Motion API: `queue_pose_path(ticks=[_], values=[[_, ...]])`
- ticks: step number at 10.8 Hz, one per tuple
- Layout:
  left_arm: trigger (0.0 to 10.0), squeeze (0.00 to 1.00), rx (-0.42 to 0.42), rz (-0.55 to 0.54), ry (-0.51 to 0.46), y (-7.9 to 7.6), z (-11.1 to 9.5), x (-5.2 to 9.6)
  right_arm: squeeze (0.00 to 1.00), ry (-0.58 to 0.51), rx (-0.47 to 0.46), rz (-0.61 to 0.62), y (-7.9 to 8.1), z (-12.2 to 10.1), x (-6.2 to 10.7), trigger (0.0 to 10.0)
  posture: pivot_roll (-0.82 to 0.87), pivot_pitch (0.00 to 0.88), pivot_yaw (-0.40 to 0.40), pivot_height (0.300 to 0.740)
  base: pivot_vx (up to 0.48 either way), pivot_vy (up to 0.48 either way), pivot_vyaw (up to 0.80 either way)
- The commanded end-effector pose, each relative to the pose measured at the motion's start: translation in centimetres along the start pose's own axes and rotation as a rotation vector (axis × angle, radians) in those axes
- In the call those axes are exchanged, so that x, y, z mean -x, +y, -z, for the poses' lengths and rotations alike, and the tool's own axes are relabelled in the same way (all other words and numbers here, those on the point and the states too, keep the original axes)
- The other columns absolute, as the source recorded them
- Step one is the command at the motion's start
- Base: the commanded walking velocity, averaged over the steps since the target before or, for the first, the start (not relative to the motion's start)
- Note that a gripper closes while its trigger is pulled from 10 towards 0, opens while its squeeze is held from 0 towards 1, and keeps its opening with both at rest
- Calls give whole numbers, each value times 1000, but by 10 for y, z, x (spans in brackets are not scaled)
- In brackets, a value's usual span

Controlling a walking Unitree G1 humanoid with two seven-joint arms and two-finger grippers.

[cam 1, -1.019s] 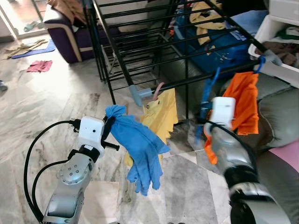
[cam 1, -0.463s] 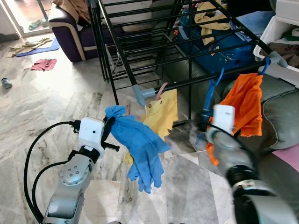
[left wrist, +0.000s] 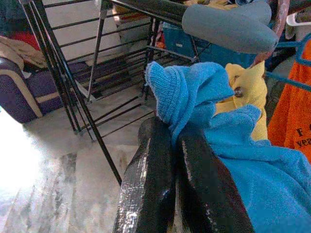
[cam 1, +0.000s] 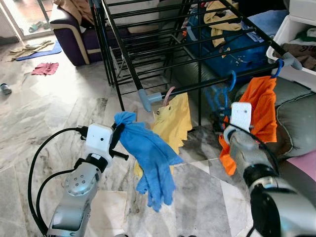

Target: Hang hanger

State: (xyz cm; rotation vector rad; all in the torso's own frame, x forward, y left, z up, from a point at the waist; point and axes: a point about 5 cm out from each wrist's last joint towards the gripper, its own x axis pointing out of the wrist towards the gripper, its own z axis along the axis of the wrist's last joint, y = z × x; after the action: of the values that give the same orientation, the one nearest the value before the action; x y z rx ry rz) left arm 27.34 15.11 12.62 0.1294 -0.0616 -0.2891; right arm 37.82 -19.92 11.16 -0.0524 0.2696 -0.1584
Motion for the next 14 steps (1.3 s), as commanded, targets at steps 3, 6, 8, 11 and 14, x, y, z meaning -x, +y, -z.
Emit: queue_pose_path(ticks=[3,6,8,11,14], values=[[10000,0,-22,-2,14,1,2,1,0,7,-25,-34,-1,-5,-3,0,58,104,10,740,0,0,0],[10000,0,-31,2,28,0,5,1,0,32,-38,-51,-4,0,-2,0,61,104,9,740,0,0,0],[10000,0,-34,7,32,-1,5,0,0,41,-39,-52,-5,3,-2,0,59,103,10,740,0,0,0],[10000,0,-36,9,34,-2,6,0,0,45,-45,-53,-5,3,-2,0,60,102,8,740,0,0,0],[10000,0,-37,10,38,-3,7,0,0,45,-47,-62,-2,3,-2,0,61,101,7,740,0,0,0]])
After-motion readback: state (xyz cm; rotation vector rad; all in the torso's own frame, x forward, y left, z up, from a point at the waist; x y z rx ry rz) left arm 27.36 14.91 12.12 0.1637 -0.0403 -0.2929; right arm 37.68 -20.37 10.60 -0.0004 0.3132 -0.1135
